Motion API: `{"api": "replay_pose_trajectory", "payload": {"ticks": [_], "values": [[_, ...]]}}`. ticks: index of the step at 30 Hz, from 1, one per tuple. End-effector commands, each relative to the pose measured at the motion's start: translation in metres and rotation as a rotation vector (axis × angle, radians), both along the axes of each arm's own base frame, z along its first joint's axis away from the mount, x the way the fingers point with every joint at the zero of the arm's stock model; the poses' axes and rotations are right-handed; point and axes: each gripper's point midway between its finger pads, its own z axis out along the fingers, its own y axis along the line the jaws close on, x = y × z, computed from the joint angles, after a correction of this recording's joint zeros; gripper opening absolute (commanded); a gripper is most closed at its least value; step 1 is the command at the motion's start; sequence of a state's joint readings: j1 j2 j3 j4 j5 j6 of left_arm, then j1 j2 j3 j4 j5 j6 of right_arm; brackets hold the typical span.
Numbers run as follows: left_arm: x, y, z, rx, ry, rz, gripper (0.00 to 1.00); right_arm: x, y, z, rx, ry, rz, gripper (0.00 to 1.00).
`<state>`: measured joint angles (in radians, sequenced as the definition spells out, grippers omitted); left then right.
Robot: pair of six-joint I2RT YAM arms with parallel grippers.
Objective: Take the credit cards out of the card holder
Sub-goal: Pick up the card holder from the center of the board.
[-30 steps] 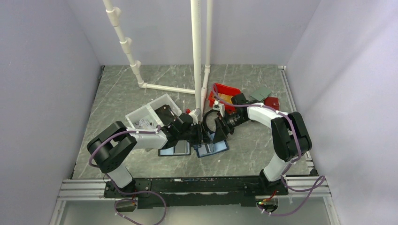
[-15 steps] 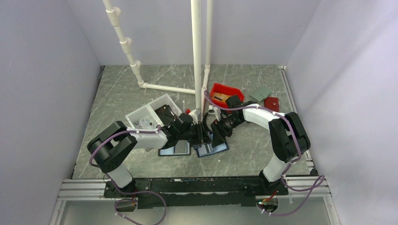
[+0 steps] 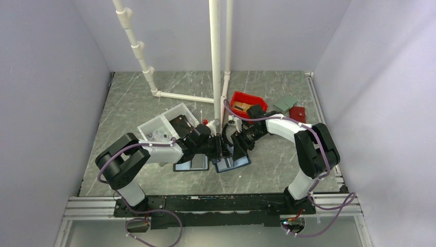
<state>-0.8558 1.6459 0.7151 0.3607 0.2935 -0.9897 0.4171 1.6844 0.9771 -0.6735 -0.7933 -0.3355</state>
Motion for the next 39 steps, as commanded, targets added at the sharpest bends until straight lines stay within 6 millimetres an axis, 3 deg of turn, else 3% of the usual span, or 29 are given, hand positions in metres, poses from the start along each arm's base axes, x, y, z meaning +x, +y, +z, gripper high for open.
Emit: {"api": "replay_pose_trajectory", "payload": {"ticks": [1, 20, 26, 32, 39], "values": [[0.007, 0.019, -0.013, 0.06, 0.01, 0.062, 0.23, 0.018, -0.002, 0.0, -0.027, -0.086, -0.01, 0.59], [0.001, 0.04, -0.01, 0.101, -0.009, 0.096, 0.28, 0.021, -0.003, 0.002, -0.025, -0.082, -0.034, 0.49], [0.002, 0.053, 0.008, 0.072, -0.071, 0.142, 0.32, 0.023, -0.004, 0.005, -0.015, -0.083, -0.042, 0.48], [0.003, 0.042, 0.03, 0.007, -0.122, 0.103, 0.31, 0.022, -0.002, 0.005, -0.005, -0.076, -0.037, 0.48], [0.01, 0.02, 0.016, 0.001, -0.076, 0.065, 0.24, 0.02, -0.001, 0.006, 0.006, -0.066, -0.031, 0.48]]}}
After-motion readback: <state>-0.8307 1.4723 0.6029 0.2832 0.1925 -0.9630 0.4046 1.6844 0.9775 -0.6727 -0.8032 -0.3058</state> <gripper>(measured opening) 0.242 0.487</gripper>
